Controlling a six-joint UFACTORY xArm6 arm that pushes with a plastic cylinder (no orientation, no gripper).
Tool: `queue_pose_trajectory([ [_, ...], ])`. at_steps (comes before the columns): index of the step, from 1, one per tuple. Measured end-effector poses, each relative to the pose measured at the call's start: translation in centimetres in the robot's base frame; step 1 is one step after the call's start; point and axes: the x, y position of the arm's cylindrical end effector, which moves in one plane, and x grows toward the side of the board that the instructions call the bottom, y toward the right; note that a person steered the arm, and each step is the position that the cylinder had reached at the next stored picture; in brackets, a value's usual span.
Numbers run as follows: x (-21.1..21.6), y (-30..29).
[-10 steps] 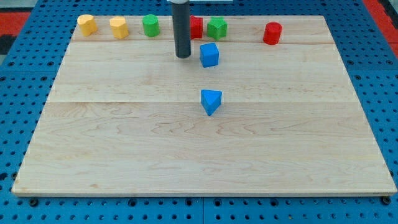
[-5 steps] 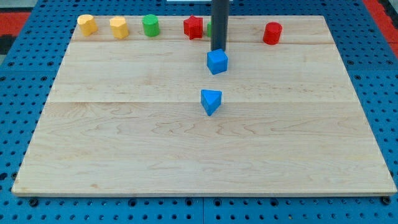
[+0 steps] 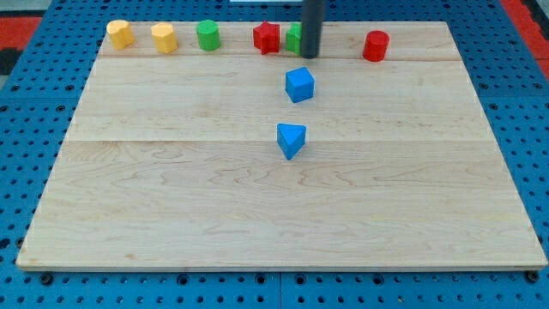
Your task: Slightly push the blue cube towards the blue triangle
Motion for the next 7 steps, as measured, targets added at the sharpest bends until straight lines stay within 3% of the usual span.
queue_pose_trajectory([
  [7, 3.5, -22.3],
])
